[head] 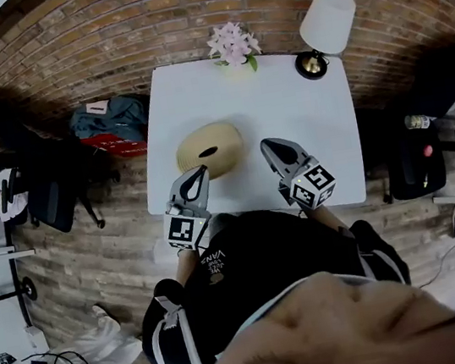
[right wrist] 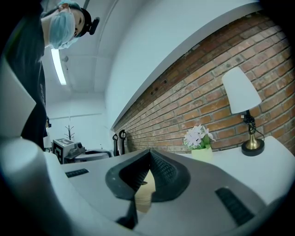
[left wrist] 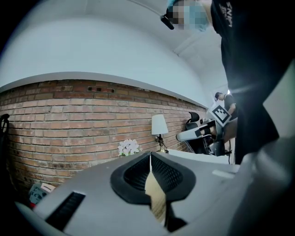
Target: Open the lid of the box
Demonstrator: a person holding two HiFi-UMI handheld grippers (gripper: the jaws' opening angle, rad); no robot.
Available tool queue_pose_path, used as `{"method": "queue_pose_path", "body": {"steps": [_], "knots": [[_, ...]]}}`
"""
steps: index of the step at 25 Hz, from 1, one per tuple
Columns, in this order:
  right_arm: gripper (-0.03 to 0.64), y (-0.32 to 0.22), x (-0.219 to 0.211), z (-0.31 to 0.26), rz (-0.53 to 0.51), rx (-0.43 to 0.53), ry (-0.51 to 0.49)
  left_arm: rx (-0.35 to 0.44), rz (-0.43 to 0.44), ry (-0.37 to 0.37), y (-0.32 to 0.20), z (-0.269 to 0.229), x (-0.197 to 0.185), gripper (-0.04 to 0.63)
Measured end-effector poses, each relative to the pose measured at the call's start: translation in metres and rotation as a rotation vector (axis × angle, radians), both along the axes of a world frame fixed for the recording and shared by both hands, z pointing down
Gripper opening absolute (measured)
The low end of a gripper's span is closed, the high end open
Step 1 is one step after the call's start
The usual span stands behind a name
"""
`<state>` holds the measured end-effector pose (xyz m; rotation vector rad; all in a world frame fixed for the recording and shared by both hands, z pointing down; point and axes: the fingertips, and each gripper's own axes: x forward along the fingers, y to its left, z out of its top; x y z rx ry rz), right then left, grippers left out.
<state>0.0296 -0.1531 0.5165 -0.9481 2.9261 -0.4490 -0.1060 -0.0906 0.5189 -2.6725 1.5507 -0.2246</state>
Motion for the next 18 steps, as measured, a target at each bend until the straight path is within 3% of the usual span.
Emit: {"method": "queue_pose_path", "body": {"steps": [9,18], "knots": [[-0.009,-0.017,-0.011,0.001,0.086,-0.011,-0.002,-0.03,0.104,0.02,-0.033,0.001,-0.013,0.011],[-0.008,-0.011,-0.028,0.012,0.225,-0.037,-0.013,-0.065,0.271,-0.039,-0.05,0.007,-0.024,0.011]]}}
